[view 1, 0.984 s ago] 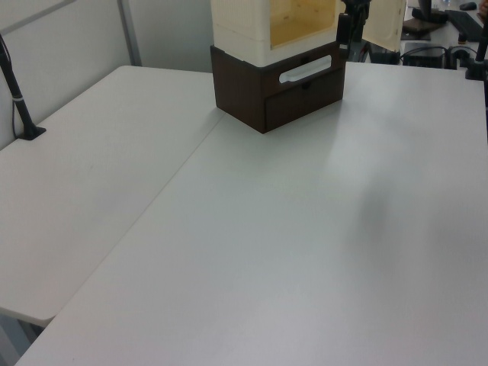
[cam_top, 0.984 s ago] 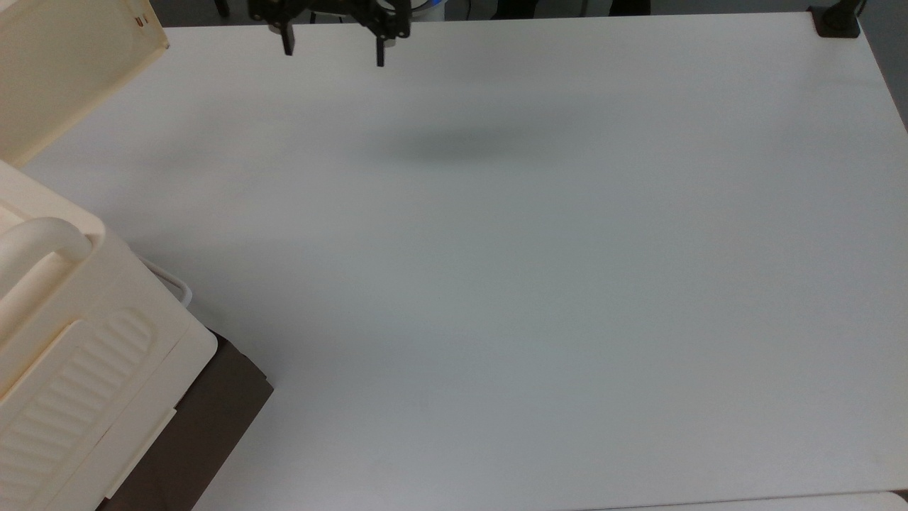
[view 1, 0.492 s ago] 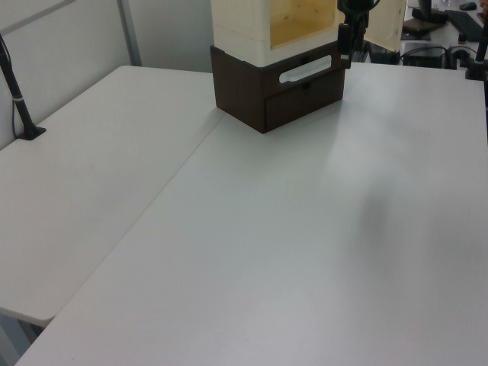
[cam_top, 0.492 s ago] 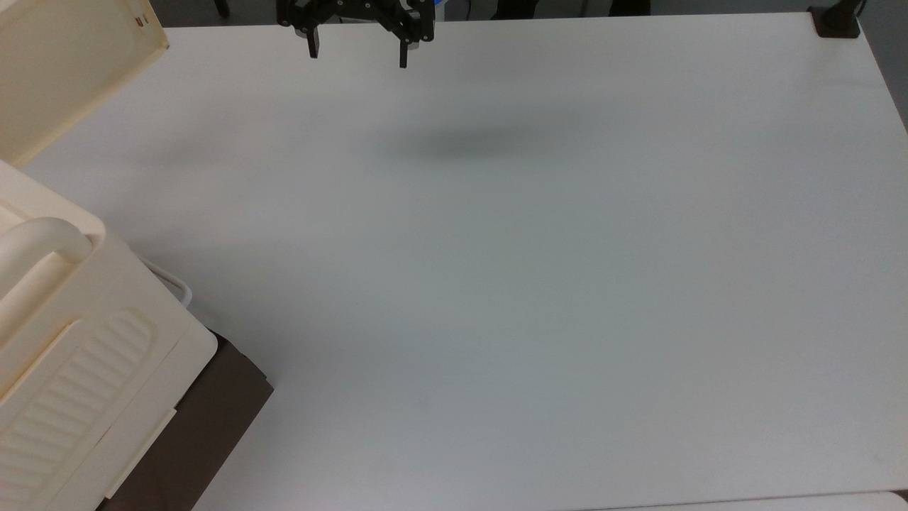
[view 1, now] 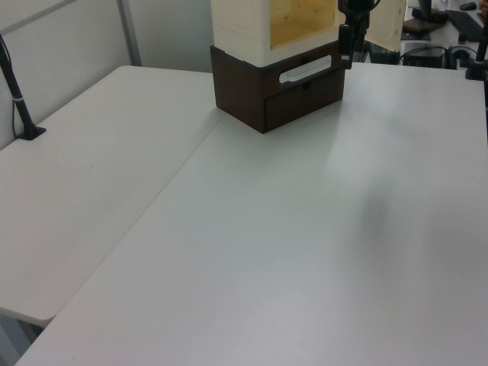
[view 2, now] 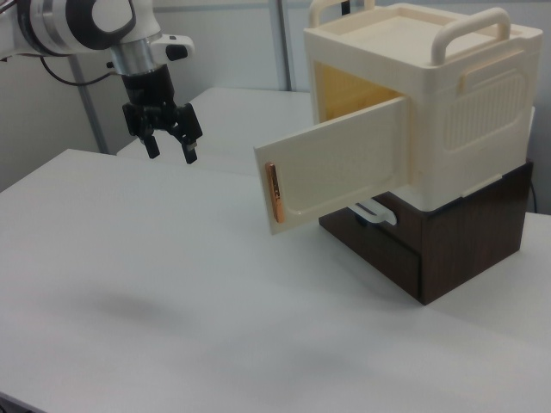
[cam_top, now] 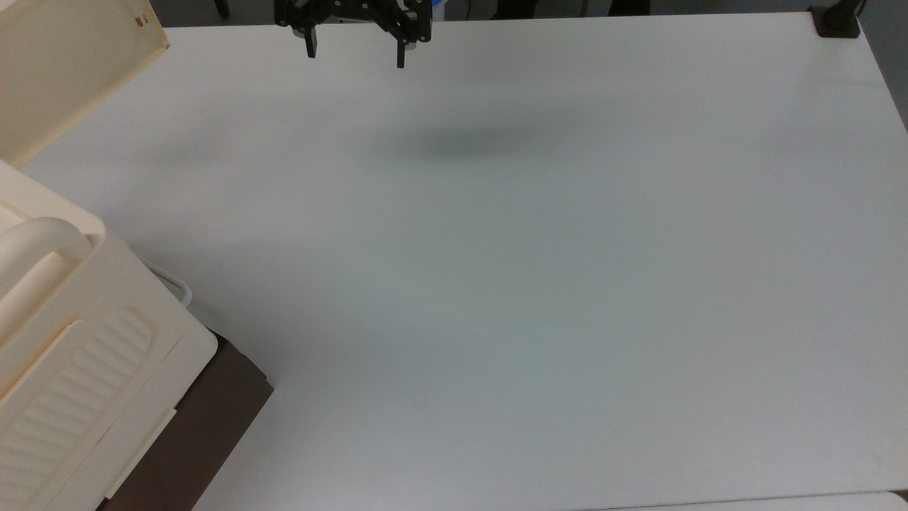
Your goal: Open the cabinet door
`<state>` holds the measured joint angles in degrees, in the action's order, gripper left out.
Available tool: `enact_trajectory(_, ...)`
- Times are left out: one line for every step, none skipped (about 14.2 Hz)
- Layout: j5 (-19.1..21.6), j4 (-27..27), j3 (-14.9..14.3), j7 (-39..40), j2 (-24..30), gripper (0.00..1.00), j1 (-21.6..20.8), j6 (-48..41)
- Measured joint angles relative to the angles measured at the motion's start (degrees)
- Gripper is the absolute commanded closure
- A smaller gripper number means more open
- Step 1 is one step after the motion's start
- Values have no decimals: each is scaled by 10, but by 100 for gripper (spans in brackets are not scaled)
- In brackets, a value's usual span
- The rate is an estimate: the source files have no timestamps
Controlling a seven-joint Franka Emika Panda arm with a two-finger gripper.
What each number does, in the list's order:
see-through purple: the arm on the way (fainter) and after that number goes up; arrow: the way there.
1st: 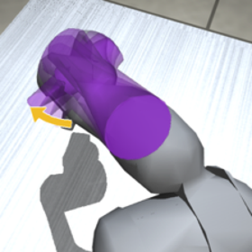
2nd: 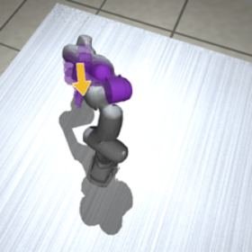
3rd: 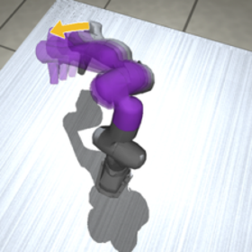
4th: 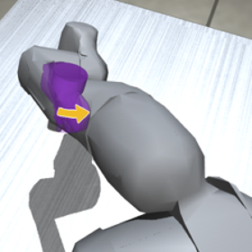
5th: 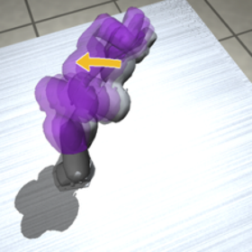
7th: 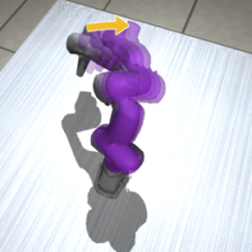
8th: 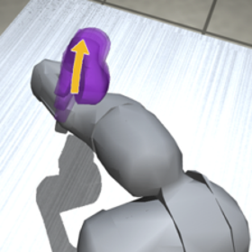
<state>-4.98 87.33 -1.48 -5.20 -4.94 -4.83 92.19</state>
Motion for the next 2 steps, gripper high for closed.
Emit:
enact_trajectory(0,0,0,0,0,0,0,-1)
enact_trajectory(0,0,0,0,0,0,0,-1)
